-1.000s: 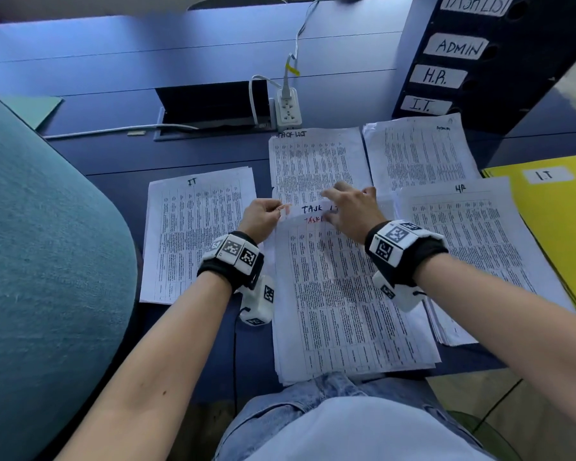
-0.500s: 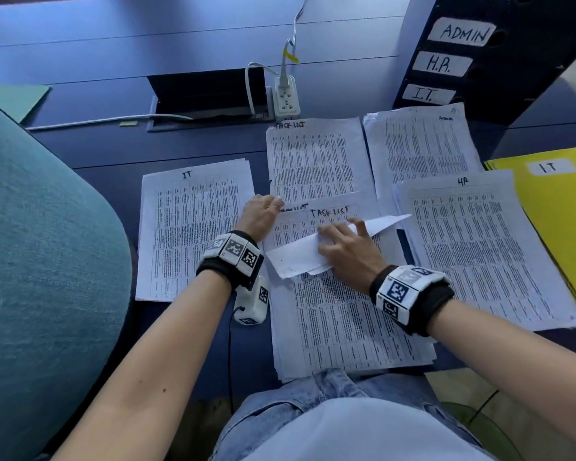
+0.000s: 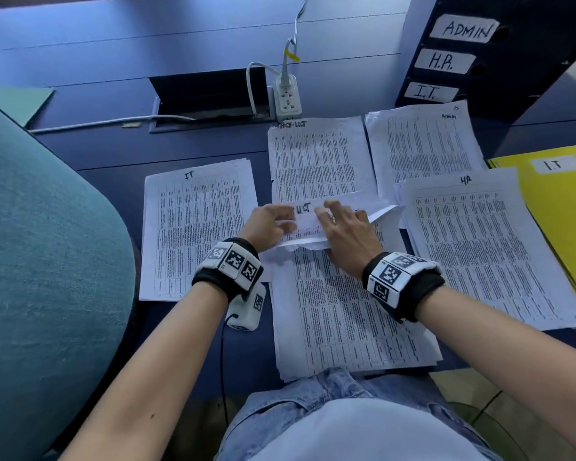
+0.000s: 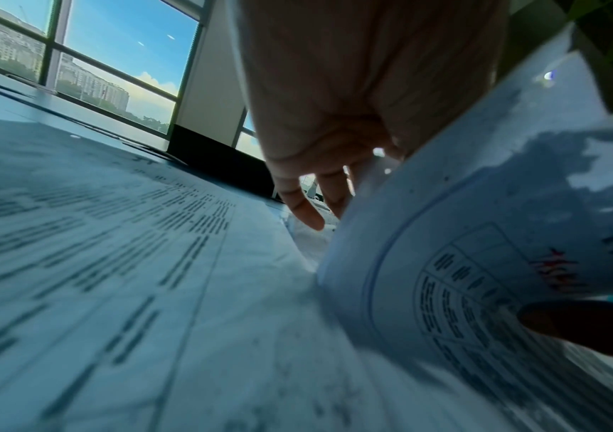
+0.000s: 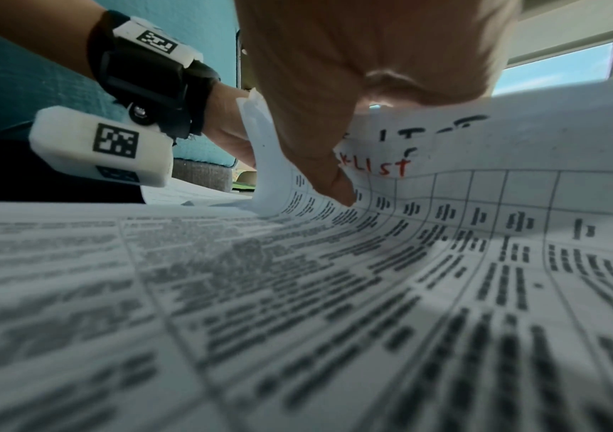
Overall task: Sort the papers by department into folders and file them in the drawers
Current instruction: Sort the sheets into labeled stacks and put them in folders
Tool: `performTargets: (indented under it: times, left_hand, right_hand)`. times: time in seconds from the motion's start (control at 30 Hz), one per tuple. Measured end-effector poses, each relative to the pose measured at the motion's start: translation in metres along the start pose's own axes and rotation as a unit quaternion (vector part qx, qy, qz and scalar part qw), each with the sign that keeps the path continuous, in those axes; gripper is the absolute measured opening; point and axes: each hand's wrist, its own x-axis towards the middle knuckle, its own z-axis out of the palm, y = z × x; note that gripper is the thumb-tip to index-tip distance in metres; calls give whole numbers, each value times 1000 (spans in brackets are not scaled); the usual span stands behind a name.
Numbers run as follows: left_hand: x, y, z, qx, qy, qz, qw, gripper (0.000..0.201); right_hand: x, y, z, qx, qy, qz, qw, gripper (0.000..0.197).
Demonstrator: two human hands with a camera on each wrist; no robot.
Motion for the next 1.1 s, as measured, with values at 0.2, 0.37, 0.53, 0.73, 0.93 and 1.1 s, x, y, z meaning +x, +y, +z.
performTargets:
  times: [0.2, 0.37, 0.53, 0.73, 0.93, 1.1]
  left_hand:
    - [-5, -2, -1, -132, 21, -38, 990, 39]
    - [5, -10, 5, 32, 43, -100, 993, 43]
    - [13, -12, 7, 114, 17, -111, 987, 44]
    - [15, -4, 9, 68, 63, -9, 996, 16]
    - [14, 9, 4, -189, 24, -43, 981, 36]
    - [19, 6, 8, -88, 120, -101, 984, 27]
  right_hand:
    - [-7, 5, 13, -85, 79, -9, 993, 55]
    - [-10, 1, 14, -34, 73, -29, 996, 44]
    - [-7, 0, 2, -2, 25, -26, 999, 47]
    - [-1, 5, 2, 36, -19, -4, 999, 79]
    - [6, 13, 11, -52, 92, -12, 994, 61]
    - [-8, 15, 12, -82, 73, -68, 992, 49]
